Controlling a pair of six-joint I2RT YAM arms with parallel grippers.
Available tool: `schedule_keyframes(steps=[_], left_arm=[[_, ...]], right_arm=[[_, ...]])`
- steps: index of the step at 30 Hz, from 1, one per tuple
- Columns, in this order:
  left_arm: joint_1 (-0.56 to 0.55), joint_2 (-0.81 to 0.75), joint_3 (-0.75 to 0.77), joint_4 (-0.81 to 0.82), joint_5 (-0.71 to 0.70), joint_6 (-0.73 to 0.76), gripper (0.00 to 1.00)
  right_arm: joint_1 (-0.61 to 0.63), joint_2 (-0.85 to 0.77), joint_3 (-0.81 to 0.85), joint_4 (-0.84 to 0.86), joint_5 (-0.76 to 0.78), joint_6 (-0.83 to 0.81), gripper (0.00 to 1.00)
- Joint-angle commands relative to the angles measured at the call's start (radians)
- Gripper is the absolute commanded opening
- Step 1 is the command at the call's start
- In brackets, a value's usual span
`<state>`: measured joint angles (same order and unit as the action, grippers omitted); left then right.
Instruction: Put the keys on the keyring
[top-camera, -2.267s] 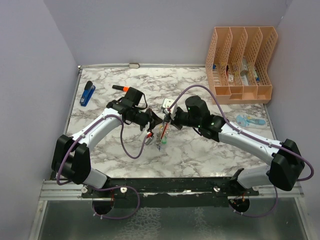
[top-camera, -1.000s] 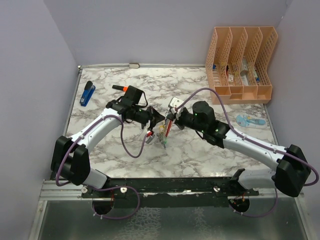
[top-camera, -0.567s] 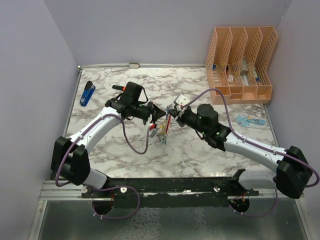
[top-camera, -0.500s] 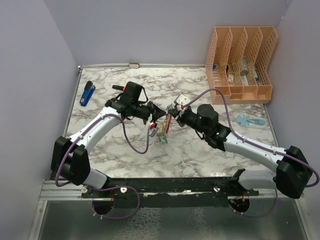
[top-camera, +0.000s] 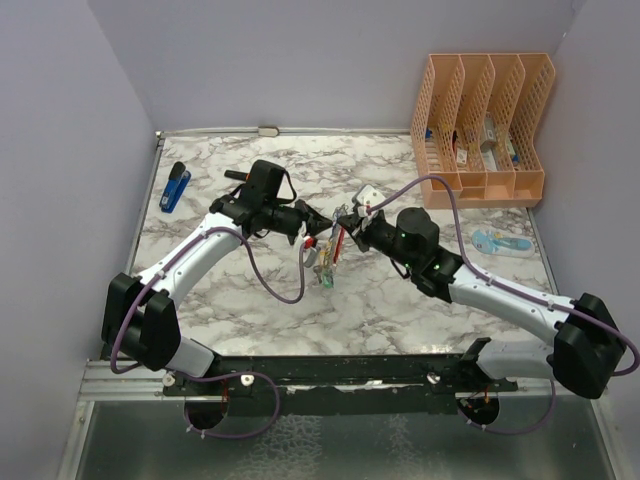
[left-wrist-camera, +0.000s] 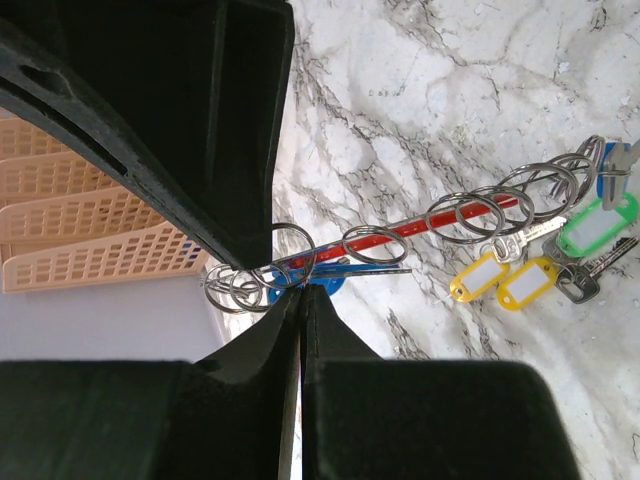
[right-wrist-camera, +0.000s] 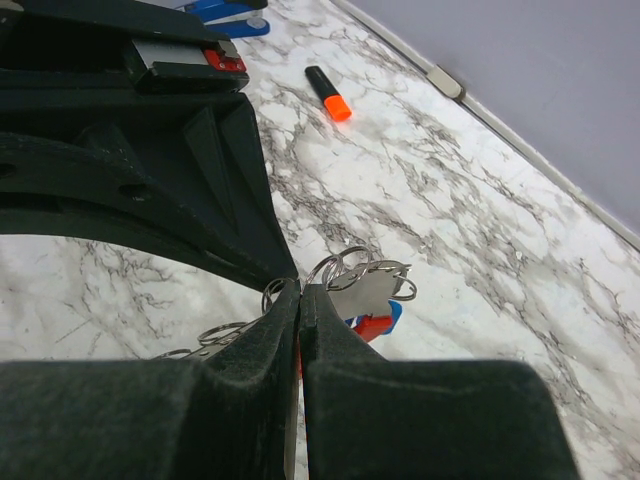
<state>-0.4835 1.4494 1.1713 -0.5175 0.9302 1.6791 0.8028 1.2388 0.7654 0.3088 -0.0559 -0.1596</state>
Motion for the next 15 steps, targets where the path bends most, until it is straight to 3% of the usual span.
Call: schedule_keyframes(steps=[1, 15], left_arm=[[-0.009, -0.005, 0.021, 0.027, 0.058, -0.036, 0.05], [-0.009, -0.025, 0.007, 0.019, 0.037, -0.034, 0.10]], right_arm=[[-0.004, -0.031, -0.008, 0.018, 0.002, 0.011, 0.01], [-0.005, -0.029, 0.000, 0.000, 0.034, 0.005, 0.01]])
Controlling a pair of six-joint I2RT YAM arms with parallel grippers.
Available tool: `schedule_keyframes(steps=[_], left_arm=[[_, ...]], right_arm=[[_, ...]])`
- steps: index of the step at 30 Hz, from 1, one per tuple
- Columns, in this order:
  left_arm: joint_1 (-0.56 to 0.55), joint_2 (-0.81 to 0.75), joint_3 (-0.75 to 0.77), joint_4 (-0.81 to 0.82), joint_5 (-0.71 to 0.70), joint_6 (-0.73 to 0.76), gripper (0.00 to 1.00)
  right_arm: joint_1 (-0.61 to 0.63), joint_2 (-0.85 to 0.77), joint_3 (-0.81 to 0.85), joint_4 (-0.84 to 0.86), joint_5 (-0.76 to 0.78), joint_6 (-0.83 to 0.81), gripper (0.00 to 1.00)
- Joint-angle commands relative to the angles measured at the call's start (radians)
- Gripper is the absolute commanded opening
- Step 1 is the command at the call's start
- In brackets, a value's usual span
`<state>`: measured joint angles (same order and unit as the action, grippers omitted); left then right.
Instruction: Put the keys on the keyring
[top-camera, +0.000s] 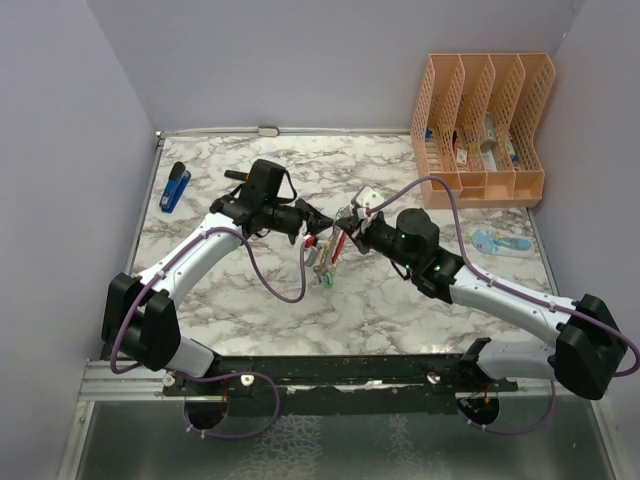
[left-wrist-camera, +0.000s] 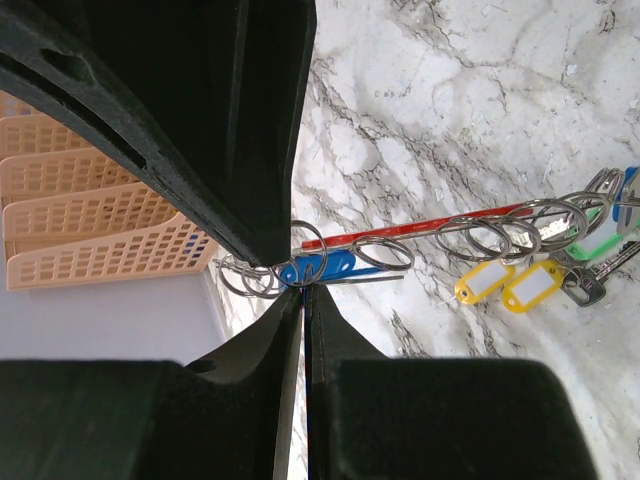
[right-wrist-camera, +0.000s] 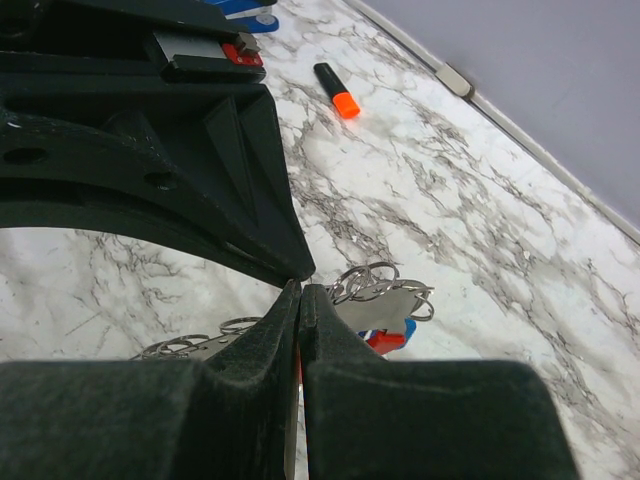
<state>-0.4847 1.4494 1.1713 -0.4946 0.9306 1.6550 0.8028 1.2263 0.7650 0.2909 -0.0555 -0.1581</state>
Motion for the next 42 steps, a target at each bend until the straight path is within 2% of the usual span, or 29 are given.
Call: schedule_keyframes(steps=[1, 12, 15, 24, 30, 35, 42], left_arm=[[-0.008, -0.025, 0.007, -0.006, 0.037, -0.009, 0.10], [-0.008, -0.026, 0.007, -0.051, 0.036, 0.006, 0.11], [-0.008, -0.022, 0.013, -0.066, 0.035, 0.006, 0.20], [-0.008, -0.026, 0.019, -0.030, 0.008, -0.045, 0.34], [-0.008, -0.013, 0.048, 0.042, 0.025, -0.204, 0.42], [-0.009, 0.011, 0.085, 0.156, -0.002, -0.484, 0.46], [-0.012, 0.017, 0.081, 0.188, -0.009, -0.627, 0.50]], right_arm=[[-0.004, -0.015, 0.000, 0.016, 0.038, 0.002, 0.01], [-0.004, 0.003, 0.015, 0.010, 0.064, 0.005, 0.01], [-0.004, 0.010, 0.020, 0.008, 0.066, 0.006, 0.01], [-0.004, 0.015, 0.023, 0.007, 0.075, 0.005, 0.01], [-0.004, 0.017, 0.029, 0.008, 0.086, 0.002, 0.01], [-0.004, 0.023, 0.036, 0.014, 0.092, 0.000, 0.01], [-0.004, 0.026, 0.042, 0.016, 0.103, 0.002, 0.01]])
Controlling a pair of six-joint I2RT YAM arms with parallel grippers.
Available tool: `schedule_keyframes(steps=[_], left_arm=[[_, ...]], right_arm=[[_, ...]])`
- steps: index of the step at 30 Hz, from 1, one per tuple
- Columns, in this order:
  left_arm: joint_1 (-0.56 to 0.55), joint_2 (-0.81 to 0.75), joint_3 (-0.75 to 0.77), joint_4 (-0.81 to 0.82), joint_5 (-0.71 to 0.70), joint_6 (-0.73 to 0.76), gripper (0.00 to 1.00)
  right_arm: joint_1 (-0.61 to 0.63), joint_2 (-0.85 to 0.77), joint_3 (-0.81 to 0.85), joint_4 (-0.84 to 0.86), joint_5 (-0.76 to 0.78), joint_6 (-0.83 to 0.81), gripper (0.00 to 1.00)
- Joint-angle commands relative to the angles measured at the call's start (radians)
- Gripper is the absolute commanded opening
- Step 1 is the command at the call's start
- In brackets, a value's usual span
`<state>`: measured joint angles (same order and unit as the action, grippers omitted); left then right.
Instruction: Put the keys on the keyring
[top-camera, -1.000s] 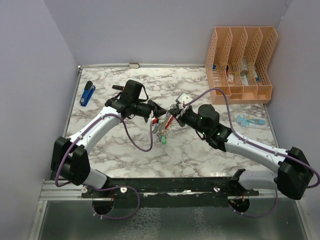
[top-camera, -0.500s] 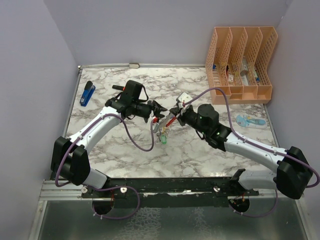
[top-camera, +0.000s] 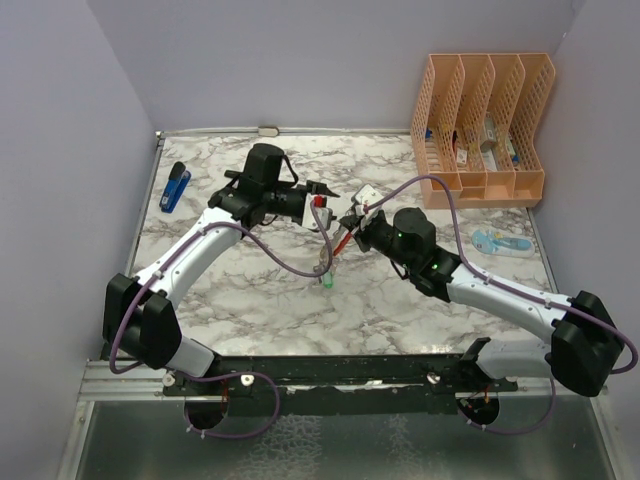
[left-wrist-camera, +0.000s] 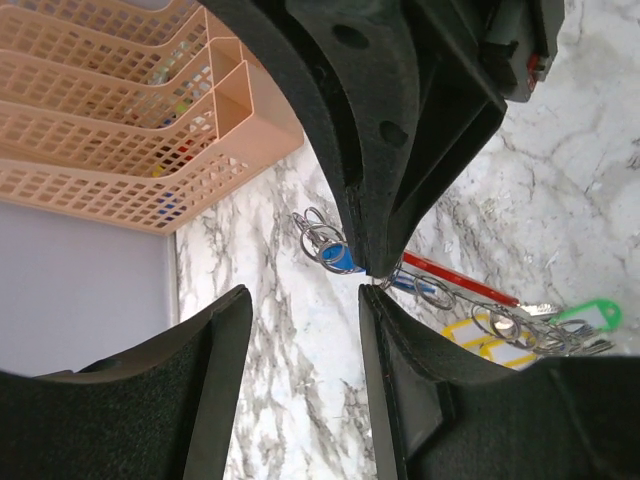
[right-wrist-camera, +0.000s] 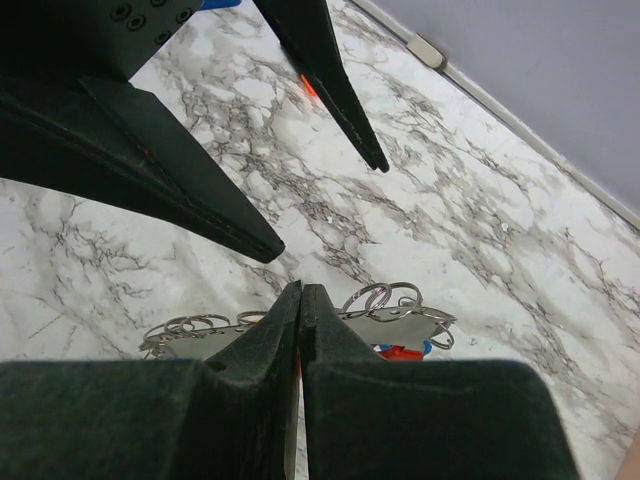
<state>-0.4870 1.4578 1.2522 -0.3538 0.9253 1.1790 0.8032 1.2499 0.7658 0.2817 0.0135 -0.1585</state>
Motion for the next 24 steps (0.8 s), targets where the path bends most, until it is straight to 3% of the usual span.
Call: schedule_keyframes(steps=[1, 15, 24], left_arm=[[-0.010, 0.006, -0.002, 0.052, -0.002, -0.169, 0.50], [-0.025, -0.010, -0.045, 0.134, 0.005, -0.451, 0.55], [-0.036, -0.016, -0.080, 0.191, -0.017, -0.508, 0.57]], right_arm=[[-0.004, 0.001, 0.041, 0.024, 0.036, 0.002, 0.01], [-0.004, -0.003, 0.054, 0.018, 0.060, 0.000, 0.01], [-0.004, -0.008, 0.059, 0.011, 0.063, 0.002, 0.01]])
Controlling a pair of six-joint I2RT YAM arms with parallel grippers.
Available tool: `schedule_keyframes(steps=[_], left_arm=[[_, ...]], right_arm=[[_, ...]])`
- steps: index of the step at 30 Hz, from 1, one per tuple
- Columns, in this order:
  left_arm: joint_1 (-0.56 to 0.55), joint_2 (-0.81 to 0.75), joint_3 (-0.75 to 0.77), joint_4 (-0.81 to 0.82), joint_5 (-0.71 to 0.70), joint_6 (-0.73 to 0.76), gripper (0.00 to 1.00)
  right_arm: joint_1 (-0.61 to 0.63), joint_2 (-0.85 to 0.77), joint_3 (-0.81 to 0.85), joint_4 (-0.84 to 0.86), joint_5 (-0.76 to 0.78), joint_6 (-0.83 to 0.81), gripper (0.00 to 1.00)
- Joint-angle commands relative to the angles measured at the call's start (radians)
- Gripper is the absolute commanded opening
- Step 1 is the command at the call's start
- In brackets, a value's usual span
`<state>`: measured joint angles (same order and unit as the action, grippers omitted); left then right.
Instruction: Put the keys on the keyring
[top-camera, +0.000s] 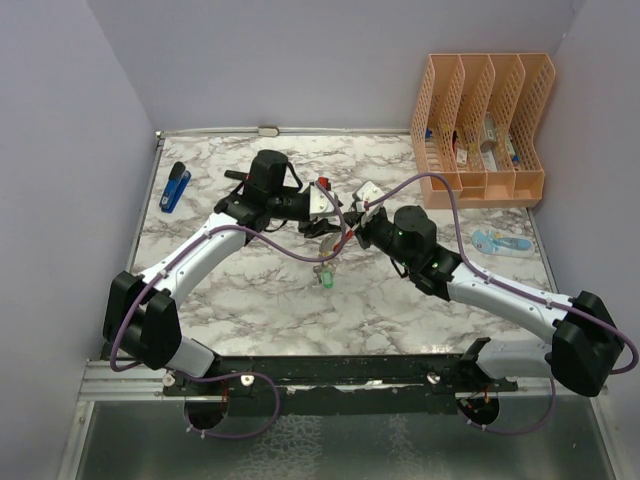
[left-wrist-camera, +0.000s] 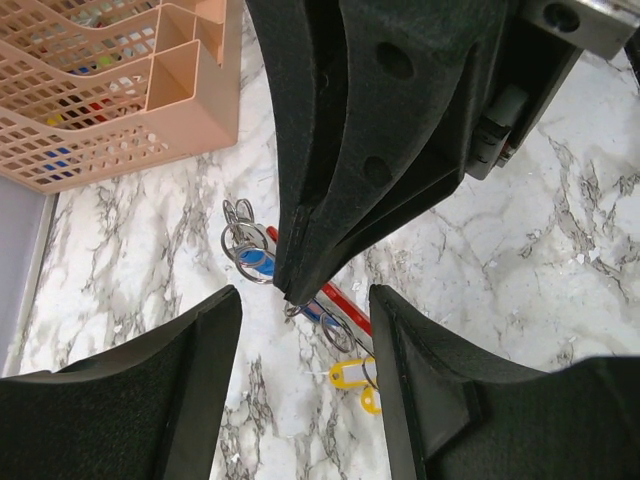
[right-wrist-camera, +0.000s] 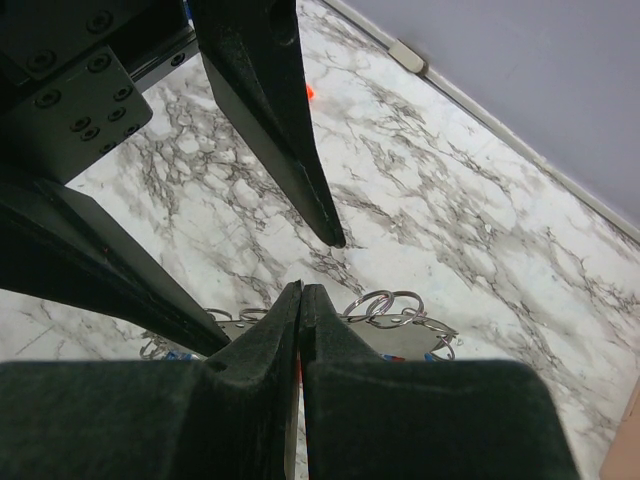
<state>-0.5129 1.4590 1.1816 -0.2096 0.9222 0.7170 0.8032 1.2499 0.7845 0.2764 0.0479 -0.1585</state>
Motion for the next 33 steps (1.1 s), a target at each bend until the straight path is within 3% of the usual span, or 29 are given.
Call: schedule_keyframes(steps=[1, 11, 33], left_arm=[[-0.011, -0.017, -0.012, 0.053, -0.020, -0.050, 0.57], [-0.015, -0.001, -0.025, 0.066, -0.053, -0.022, 0.58], [-0.024, -0.011, -0.099, 0.200, -0.086, -0.161, 0.58]], right_arm=[[-0.004, -0.009, 0.042, 0.016, 0.028, 0.002, 0.01], [-0.004, -0.012, 0.050, 0.010, 0.032, 0.002, 0.01], [-0.004, -0.023, 0.057, 0.007, 0.044, 0.012, 0.01]])
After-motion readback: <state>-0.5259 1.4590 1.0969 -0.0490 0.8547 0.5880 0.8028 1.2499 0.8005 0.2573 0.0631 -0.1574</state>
